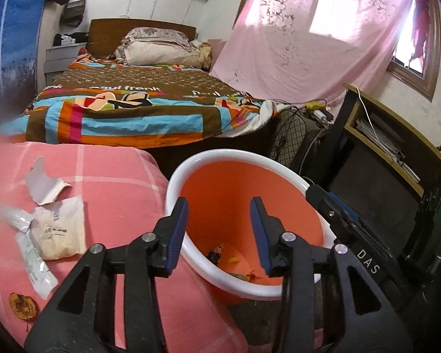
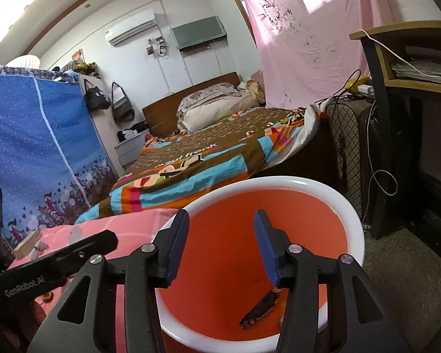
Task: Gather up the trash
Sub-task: 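Move both tools over the bucket and open them to drop the items, then move both tools back over the bedspread toward the remaining trash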
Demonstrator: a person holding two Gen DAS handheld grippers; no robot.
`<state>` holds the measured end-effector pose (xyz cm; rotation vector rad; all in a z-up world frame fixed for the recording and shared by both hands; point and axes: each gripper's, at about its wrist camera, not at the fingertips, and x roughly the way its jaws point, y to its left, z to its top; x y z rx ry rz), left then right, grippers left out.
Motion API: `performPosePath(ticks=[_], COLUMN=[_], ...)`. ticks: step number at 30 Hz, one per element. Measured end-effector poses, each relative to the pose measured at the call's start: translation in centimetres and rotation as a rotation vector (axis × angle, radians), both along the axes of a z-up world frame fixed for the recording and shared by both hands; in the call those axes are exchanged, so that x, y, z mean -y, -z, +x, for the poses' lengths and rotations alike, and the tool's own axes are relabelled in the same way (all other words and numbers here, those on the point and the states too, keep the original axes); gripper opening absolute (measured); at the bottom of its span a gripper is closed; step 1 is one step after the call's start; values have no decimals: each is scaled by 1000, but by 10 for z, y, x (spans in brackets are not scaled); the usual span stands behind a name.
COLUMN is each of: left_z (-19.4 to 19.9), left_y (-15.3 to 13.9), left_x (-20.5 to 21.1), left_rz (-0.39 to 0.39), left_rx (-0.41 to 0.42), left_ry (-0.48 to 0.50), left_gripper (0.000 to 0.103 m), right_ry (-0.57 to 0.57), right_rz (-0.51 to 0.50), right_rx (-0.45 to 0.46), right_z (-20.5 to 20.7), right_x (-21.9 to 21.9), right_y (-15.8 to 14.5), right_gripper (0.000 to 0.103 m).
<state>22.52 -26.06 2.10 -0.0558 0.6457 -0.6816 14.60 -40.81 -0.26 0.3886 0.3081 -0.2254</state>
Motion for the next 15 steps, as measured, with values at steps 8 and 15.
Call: performPosePath(ticks=[8,15], left_z=[-9,-18], left_y=[-14,-29], left_x=[-29,-68], left_rz=[-33,-59], left_rx=[78,170], left_ry=[-96,-210], left_gripper=[61,77], right_ry=[10,-12], right_rz=[-51,-109], right_rx=[70,146], right_z=[-6,-9], right_x=[-10,-30], right_y=[-14,-27], right_gripper=[46,69])
